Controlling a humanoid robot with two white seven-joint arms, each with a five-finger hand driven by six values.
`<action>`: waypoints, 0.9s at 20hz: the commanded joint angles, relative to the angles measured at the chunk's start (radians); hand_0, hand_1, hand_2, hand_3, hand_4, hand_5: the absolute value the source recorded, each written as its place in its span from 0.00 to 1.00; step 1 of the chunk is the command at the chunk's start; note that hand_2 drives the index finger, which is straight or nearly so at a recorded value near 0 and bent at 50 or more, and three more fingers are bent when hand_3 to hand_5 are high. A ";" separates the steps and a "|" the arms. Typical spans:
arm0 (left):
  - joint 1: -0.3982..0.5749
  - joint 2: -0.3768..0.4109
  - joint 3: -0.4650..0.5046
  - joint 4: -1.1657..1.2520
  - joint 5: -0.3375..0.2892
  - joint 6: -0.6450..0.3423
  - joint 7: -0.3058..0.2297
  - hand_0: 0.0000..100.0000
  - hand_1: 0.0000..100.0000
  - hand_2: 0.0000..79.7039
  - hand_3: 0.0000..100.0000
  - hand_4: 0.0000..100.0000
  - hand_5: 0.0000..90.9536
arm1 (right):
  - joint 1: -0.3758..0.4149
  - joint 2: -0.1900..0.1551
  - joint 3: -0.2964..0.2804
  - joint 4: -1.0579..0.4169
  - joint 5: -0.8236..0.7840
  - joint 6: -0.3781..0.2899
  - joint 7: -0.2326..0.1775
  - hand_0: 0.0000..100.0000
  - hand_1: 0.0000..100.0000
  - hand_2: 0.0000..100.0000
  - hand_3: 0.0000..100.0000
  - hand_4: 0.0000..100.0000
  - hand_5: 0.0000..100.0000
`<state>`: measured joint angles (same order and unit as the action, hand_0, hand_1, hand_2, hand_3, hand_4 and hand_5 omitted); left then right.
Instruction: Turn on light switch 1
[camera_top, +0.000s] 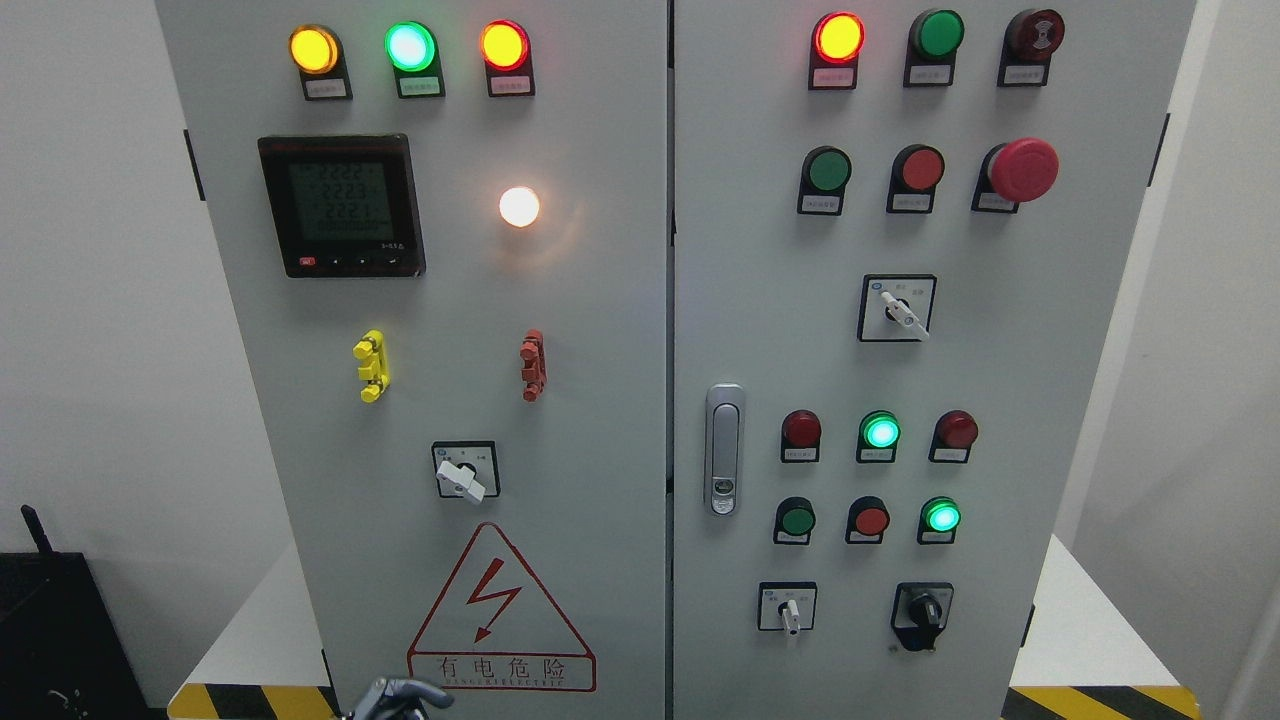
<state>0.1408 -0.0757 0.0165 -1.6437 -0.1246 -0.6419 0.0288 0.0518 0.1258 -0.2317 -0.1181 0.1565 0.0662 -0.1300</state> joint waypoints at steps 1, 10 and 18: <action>0.068 0.063 0.137 0.894 0.002 -0.212 -0.094 0.10 0.14 0.22 0.54 0.69 0.41 | 0.000 0.000 0.000 0.000 0.000 0.000 0.000 0.31 0.00 0.00 0.00 0.00 0.00; -0.013 0.114 0.114 1.573 -0.012 0.012 -0.273 0.00 0.02 0.00 0.00 0.00 0.00 | -0.001 0.000 0.000 0.000 0.000 0.000 0.000 0.31 0.00 0.00 0.00 0.00 0.00; -0.096 0.090 0.022 1.616 -0.010 0.679 -0.213 0.00 0.00 0.00 0.00 0.00 0.00 | 0.000 0.000 0.000 0.000 0.000 0.000 0.000 0.31 0.00 0.00 0.00 0.00 0.00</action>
<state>0.0841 0.0080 0.0925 -0.4239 -0.1328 -0.0632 -0.2156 0.0517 0.1258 -0.2317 -0.1187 0.1565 0.0662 -0.1300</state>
